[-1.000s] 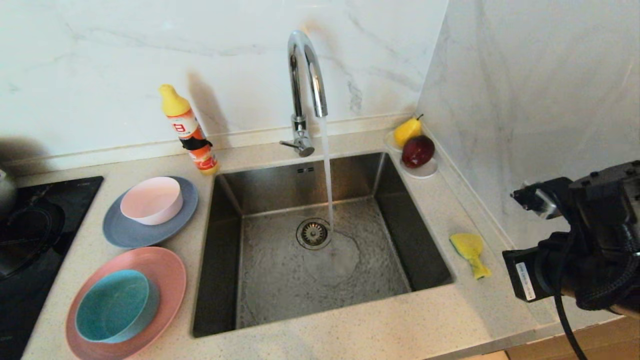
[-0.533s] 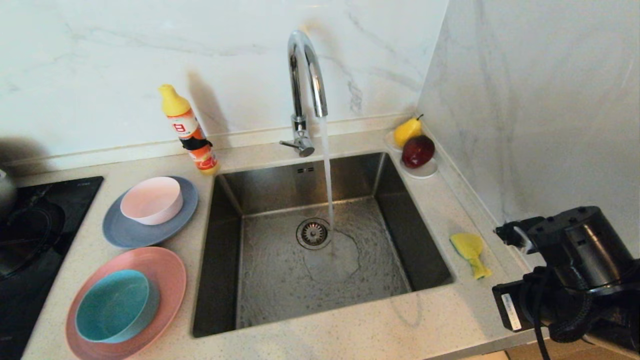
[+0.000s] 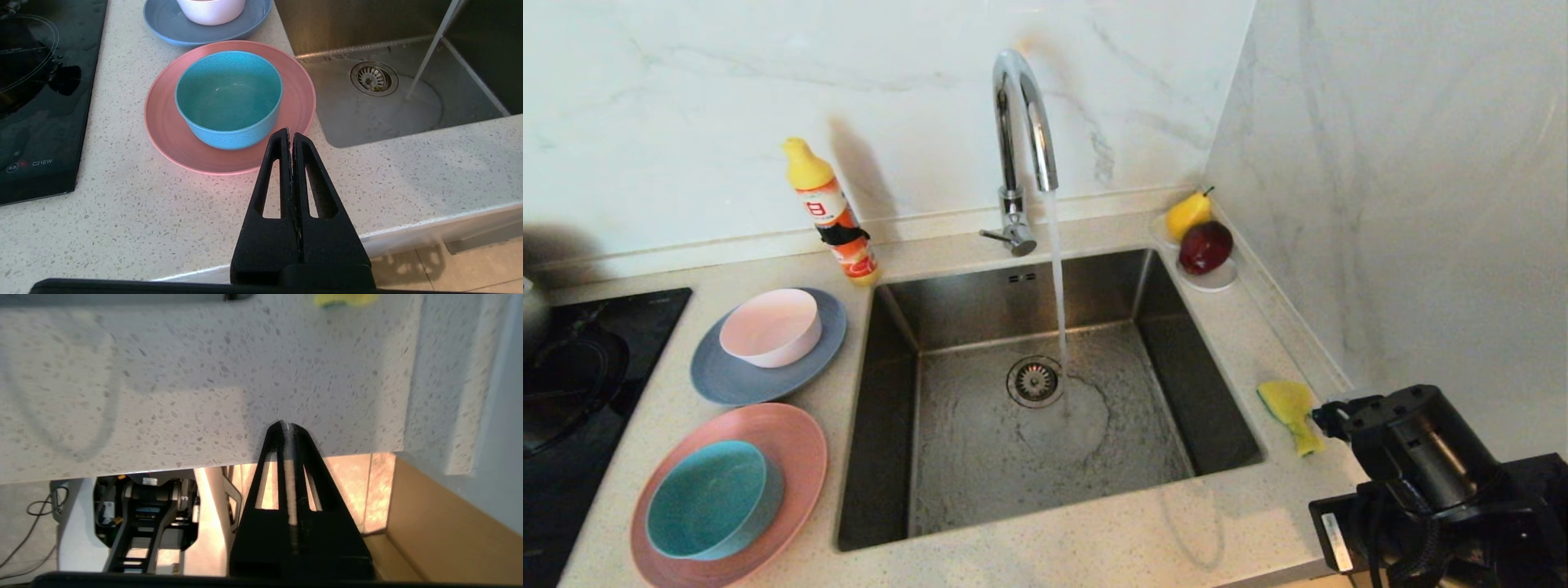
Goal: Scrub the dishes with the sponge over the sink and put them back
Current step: Pick up a bowl and the sponge
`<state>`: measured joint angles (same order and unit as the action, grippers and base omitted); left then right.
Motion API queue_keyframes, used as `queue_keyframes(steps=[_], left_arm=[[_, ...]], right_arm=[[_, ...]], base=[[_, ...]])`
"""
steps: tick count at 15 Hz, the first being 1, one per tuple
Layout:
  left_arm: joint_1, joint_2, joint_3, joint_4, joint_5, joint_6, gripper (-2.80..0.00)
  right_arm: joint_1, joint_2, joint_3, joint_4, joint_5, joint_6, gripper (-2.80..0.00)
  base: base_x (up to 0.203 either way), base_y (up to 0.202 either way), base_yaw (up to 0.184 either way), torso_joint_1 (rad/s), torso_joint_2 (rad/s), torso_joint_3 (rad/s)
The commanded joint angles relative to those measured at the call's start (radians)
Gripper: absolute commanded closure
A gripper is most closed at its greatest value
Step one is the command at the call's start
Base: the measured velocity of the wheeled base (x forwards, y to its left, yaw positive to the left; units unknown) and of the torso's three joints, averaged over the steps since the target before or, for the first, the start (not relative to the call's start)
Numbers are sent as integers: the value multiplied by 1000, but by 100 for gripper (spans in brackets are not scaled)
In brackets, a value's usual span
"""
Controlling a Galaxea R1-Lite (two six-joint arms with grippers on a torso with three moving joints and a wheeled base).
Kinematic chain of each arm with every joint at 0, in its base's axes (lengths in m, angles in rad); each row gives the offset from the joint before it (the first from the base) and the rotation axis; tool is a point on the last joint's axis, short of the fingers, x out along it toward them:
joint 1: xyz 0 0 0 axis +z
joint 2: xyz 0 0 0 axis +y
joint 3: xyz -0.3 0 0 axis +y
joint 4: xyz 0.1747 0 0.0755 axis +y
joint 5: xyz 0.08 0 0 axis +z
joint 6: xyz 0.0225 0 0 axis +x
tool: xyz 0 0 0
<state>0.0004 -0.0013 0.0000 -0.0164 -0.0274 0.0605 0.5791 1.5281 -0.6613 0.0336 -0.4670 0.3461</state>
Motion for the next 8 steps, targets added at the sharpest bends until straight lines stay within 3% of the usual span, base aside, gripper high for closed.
queue_keyframes(steps=[1, 3, 6, 8], left_arm=[[1, 3, 18, 0, 0, 1, 0], [0, 1, 18, 0, 0, 1, 0], [1, 2, 18, 0, 0, 1, 0], [0, 1, 18, 0, 0, 1, 0]], right_arm=[[-5, 15, -7, -5, -3, 5, -280], [-8, 26, -32, -5, 1, 15, -280], [-9, 60, -45, -6, 9, 99, -280], [-16, 69, -35, -8, 26, 97, -280]], base=[[0, 0, 0, 0, 0, 0], [0, 0, 0, 0, 0, 0], [0, 0, 0, 0, 0, 0], [0, 0, 0, 0, 0, 0]])
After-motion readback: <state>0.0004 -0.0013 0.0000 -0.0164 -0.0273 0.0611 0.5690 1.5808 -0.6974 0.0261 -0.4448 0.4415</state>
